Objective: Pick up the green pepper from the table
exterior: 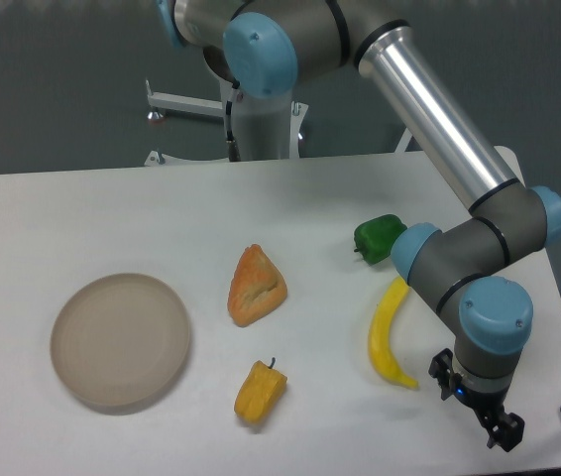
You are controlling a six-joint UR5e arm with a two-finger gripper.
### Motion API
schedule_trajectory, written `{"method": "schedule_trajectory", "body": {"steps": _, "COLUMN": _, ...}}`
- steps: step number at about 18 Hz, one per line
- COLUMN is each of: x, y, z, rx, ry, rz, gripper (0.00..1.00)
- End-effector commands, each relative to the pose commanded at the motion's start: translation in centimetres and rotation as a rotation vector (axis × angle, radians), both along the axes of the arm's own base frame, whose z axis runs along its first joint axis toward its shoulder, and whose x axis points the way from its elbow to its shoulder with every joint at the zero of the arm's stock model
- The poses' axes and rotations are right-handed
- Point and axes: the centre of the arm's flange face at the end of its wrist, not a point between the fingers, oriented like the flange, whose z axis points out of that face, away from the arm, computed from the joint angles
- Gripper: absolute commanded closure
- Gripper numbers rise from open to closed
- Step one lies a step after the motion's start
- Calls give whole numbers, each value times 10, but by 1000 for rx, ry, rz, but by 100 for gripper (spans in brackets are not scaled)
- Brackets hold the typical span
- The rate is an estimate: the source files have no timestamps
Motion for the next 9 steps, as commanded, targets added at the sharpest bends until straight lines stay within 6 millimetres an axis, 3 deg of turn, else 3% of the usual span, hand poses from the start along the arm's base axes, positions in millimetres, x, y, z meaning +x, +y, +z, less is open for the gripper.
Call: {"method": "schedule_trajectory", "body": {"steps": 9, "x": 11, "y": -7, "z": 19, "rx": 5, "ry": -11, "rz": 0, "gripper": 0}}
